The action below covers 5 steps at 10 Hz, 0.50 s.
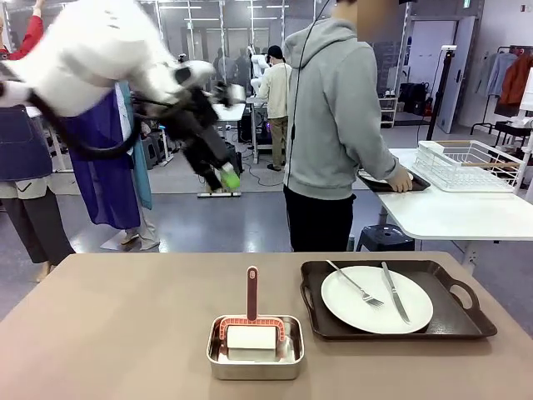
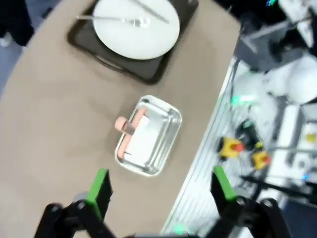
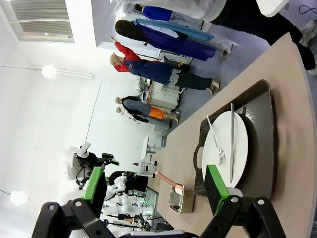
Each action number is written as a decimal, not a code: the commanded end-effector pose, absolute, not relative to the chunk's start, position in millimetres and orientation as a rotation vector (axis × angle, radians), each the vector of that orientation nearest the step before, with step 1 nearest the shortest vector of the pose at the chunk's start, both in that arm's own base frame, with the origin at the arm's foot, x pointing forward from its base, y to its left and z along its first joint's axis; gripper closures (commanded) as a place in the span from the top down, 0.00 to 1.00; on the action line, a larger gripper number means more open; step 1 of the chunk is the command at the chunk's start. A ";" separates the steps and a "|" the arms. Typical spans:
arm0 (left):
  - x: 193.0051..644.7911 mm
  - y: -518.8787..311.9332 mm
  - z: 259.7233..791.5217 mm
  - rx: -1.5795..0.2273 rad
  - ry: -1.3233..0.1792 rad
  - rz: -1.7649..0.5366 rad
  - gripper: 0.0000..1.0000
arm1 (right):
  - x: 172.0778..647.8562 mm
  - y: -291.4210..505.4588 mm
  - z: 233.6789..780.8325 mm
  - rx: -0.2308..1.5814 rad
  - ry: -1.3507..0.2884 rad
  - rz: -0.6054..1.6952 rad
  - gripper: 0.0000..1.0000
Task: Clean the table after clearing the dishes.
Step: When the left (or right) Handle tray is removed, use the left hand (or right hand) to clean the left (or right) side of the table with the Lint Roller.
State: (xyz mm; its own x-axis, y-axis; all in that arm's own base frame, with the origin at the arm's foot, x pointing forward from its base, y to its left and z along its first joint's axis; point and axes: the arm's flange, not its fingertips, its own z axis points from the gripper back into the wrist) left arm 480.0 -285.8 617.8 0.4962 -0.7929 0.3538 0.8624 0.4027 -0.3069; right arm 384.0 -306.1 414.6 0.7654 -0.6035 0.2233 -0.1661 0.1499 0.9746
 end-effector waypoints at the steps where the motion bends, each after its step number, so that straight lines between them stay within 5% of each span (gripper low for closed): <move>1: 505.4 -318.4 615.2 -0.316 -0.111 -1.175 1.00 | 378.7 -302.4 417.5 1.411 -0.675 -0.344 1.00; 3: 513.7 -355.5 593.4 -0.099 -0.023 -1.314 1.00 | 378.7 -302.4 417.5 1.411 -0.675 -0.344 1.00; 5: 510.3 -365.9 576.4 -0.137 0.011 -1.436 1.00 | 378.7 -302.4 417.5 1.411 -0.675 -0.344 1.00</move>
State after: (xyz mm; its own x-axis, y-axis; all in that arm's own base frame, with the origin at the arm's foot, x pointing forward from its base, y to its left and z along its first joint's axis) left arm 508.6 -366.5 565.1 0.2028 -0.9760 0.0792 0.9766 0.1956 -0.0895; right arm 384.1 -306.0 414.7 0.7656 -0.6033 0.2235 -0.1663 0.1500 0.9746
